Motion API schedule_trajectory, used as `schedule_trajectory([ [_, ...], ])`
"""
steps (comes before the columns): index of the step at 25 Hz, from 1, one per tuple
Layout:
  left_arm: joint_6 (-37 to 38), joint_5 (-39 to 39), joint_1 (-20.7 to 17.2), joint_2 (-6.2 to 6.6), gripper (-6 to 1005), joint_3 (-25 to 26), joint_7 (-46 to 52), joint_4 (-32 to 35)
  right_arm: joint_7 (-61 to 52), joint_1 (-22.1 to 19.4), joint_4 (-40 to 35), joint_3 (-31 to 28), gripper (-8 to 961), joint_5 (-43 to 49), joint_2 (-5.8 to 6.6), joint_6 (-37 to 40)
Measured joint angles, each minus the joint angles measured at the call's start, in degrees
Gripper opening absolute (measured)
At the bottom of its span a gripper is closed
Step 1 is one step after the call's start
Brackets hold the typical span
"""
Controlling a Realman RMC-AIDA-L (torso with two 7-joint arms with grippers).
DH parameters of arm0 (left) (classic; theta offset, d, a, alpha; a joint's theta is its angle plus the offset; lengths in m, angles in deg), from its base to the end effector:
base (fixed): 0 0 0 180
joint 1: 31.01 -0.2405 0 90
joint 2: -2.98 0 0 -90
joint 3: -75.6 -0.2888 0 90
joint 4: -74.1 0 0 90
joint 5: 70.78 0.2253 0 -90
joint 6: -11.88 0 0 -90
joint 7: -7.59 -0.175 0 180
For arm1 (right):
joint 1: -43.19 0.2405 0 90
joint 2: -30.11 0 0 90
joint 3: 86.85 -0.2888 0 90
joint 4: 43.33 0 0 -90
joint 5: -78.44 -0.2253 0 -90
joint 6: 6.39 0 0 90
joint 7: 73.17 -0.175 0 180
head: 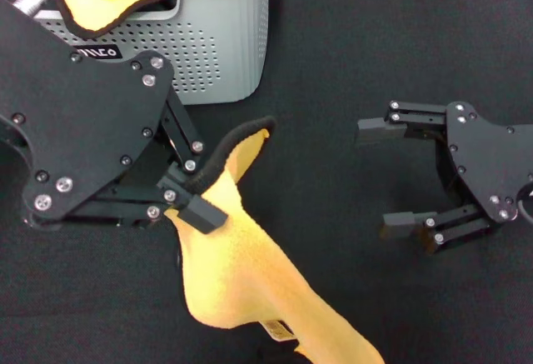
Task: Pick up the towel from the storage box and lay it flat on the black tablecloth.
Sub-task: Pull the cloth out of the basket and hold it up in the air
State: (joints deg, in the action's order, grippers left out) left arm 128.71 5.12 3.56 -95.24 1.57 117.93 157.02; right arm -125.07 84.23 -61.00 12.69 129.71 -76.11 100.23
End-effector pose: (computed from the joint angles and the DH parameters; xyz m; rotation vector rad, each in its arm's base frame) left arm -0.1016 0.2956 0.0987 2.7460 -0.3252 0.4071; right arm 0.1896 0.3365 -0.0262 2.7369 0.1665 -1.2282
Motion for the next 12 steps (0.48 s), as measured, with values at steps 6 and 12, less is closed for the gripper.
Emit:
schedule_trajectory([
  [6, 0.1, -0.5, 0.7, -0.4, 21, -2.6, 0.7, 0.5, -1.5, 3.2, -0.2, 0.0, 863, 0.6, 1.05, -0.4],
  [12, 0.0, -2.2, 1.6, -1.07, 21, -4.6, 1.1, 0.7, -3.9, 7.7, -0.3, -0.1, 850, 3.5, 0.39, -1.8],
])
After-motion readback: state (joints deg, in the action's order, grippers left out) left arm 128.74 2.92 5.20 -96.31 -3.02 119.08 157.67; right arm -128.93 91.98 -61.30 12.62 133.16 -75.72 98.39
